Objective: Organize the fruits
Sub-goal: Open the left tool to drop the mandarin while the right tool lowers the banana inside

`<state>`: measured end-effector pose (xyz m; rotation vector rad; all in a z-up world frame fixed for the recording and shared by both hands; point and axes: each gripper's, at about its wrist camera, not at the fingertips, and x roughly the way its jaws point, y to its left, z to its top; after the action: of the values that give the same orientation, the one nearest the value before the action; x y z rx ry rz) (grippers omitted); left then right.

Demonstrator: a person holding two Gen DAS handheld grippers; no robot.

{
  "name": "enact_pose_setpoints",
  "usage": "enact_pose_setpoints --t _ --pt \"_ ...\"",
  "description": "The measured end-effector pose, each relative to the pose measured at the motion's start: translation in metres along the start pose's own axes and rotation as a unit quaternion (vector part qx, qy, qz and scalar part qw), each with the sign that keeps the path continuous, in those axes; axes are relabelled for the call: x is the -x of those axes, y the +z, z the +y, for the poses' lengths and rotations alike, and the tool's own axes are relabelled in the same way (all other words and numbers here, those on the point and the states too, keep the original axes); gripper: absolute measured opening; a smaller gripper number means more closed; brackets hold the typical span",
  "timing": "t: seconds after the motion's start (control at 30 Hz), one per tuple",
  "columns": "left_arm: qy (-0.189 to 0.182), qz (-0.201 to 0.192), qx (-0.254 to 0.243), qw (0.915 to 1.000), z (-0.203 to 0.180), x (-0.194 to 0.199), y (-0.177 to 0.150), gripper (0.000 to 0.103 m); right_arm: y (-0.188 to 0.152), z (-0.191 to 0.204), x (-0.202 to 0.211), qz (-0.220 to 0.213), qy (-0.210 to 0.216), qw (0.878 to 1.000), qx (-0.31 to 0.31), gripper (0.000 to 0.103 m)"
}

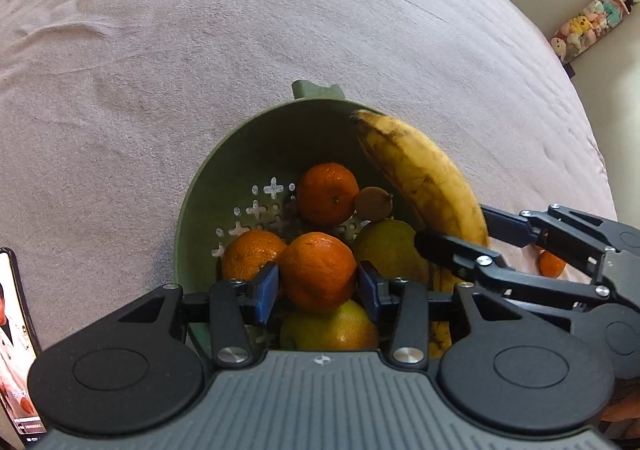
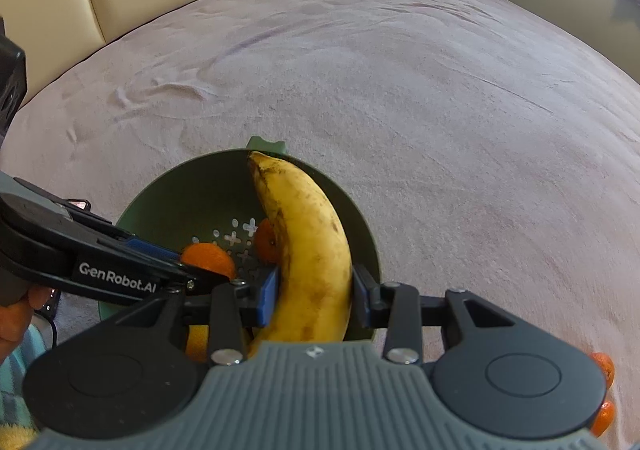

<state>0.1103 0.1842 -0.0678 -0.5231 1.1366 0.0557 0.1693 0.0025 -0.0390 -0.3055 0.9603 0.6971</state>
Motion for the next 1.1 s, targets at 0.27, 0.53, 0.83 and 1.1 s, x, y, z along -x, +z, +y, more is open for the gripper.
enact_pose_setpoints --t 0.27,0.53,0.83,1.1 --pt "0.006 0.001 -0.006 1.0000 -0.004 0.005 0.002 0.062 0.002 -0.001 -0.005 0.011 -0.008 1.000 0.010 0.036" --pt "0.005 -0.015 -0.016 0.9997 -0.009 0.025 0.003 0.072 0.005 0.001 -0.004 0.015 -0.010 1.000 0.026 0.037" --pt "0.055 -0.050 -0.034 0.9966 -0.014 0.045 0.005 0.072 0.013 0.023 -0.010 0.012 -0.023 0.993 0.117 0.037" --pt "0.072 -0.046 -0.039 0.9956 -0.013 0.040 0.005 0.072 0.020 0.042 -0.019 0.023 -0.041 0.964 0.261 0.036"
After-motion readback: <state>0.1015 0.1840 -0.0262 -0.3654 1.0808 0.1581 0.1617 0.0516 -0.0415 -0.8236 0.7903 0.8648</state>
